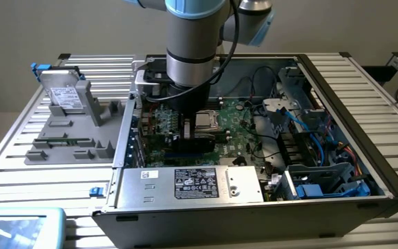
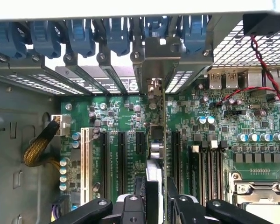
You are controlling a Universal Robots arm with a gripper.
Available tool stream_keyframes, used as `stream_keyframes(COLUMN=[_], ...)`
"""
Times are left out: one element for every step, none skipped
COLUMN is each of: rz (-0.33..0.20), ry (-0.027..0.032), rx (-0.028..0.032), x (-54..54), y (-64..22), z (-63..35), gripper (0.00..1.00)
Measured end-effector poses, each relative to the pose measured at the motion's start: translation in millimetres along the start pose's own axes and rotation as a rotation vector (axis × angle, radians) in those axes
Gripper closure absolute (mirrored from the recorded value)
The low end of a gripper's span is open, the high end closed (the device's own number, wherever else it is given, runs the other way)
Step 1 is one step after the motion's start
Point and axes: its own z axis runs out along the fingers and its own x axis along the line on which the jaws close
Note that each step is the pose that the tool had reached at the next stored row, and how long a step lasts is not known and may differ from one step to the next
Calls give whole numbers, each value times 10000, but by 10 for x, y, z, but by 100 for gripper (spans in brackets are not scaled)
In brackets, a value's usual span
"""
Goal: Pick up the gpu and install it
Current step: 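Insert the gpu into the slot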
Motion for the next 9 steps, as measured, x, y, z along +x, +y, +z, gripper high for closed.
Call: stream_keyframes(rz=[-1, -4, -11, -21, -35, -49, -62, -72, -78], ry=[-4, -8, -14, -20, -23, -31, -40, -45, -45], rx=[-9, -11, -11, -11, -11, -11, -11, -11, -11], x=[0, 4, 8, 12, 15, 19, 22, 23, 23], y=[0, 0, 0, 0, 0, 0, 0, 0, 0], z=[0, 0, 1, 1, 1, 1, 1, 1, 1], gripper=[72, 72, 72, 72, 72, 72, 72, 72, 72])
